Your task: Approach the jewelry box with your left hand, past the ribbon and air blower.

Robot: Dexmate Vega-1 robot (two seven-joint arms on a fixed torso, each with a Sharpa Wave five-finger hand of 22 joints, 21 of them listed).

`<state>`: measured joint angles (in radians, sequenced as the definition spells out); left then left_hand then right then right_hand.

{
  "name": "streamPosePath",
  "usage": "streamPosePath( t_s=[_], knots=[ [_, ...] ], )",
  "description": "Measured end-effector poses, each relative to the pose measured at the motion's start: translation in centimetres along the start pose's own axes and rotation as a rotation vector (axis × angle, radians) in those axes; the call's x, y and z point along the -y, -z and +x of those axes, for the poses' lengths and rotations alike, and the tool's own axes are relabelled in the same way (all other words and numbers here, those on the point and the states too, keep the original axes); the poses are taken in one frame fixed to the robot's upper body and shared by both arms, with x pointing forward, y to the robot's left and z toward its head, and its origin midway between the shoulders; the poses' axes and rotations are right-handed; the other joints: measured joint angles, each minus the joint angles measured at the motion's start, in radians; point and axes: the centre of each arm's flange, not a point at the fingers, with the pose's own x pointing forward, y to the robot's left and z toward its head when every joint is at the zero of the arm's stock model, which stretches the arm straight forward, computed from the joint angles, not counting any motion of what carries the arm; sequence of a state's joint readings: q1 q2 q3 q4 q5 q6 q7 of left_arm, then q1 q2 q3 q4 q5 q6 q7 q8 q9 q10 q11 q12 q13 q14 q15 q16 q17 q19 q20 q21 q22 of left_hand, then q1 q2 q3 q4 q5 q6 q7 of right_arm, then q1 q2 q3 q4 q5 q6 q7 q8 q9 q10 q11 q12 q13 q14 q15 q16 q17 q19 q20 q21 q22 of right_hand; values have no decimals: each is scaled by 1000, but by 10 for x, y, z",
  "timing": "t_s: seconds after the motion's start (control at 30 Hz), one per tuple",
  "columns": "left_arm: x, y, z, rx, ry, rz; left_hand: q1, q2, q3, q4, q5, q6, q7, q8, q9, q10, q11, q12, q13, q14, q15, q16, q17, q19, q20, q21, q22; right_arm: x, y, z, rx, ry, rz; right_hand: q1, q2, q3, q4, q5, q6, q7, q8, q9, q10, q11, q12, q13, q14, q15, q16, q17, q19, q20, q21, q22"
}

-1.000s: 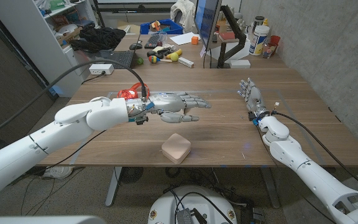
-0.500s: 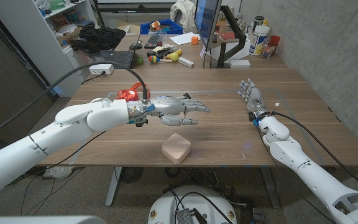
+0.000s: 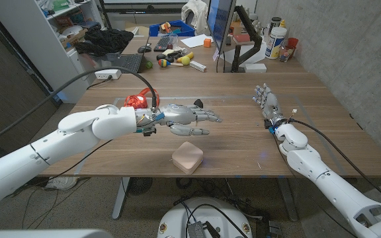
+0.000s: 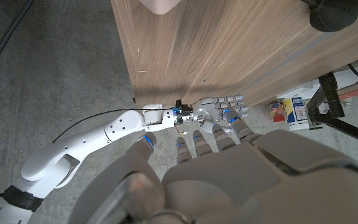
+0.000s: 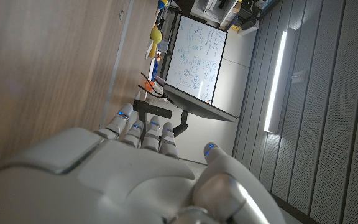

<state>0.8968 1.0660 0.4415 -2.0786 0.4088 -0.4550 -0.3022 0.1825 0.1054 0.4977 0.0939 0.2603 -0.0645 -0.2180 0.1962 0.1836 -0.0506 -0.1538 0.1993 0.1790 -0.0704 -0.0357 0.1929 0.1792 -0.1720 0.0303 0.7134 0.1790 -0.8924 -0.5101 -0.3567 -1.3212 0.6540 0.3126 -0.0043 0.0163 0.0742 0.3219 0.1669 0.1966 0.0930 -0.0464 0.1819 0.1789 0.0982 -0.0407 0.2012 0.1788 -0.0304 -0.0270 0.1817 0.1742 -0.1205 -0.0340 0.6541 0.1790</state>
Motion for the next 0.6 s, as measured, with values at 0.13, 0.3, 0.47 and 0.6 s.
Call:
streamPosePath(
  t_s=[0.13, 0.3, 0.47, 0.6],
  knots=[
    [2, 0, -1, -2, 11, -3, 0, 0, 0, 0, 0, 0, 0, 0, 0, 0, 0, 0, 0, 0, 0, 0, 0, 0, 0, 0, 0, -1, 0, 0, -1, 0, -1, 0, 0, 0, 0, 0, 0, 0, 0, 0, 0, 0, 0, 0, 0, 0, 0, 0, 0, 0, -8, 0],
    [4, 1, -2, -5, 23, -9, 0, 0, 0, 0, 0, 0, 0, 0, 0, 0, 0, 0, 0, 0, 0, 0, 0, 0, 0, -4, 0, -2, 0, 2, -2, -2, -2, 0, 0, 0, 0, 0, 0, 0, 0, 0, 0, 0, 0, 0, 0, 0, 0, 0, 0, 0, -8, 0],
    [7, 2, -3, -8, 35, -14, 0, 0, 0, 0, 0, 0, 0, 0, 0, 0, 0, 0, 0, 0, 0, 0, 0, 0, 0, -4, 0, -3, 0, 2, -3, -3, -3, 0, 0, 0, 0, 0, 0, 0, 0, 0, 0, 0, 0, 0, 0, 0, 0, 0, 0, 0, -8, 0],
    [9, 3, -4, -10, 43, -18, 0, 0, 0, 0, 0, 0, 0, 0, 5, 0, 0, 0, 0, 0, 0, 0, 0, 0, 0, -4, 0, -5, 1, 3, -4, -4, -3, 0, 0, 0, 0, 0, 0, 0, 0, 0, 0, 0, 0, 0, 0, 0, 0, 0, 0, 0, -8, 0]
  ],
)
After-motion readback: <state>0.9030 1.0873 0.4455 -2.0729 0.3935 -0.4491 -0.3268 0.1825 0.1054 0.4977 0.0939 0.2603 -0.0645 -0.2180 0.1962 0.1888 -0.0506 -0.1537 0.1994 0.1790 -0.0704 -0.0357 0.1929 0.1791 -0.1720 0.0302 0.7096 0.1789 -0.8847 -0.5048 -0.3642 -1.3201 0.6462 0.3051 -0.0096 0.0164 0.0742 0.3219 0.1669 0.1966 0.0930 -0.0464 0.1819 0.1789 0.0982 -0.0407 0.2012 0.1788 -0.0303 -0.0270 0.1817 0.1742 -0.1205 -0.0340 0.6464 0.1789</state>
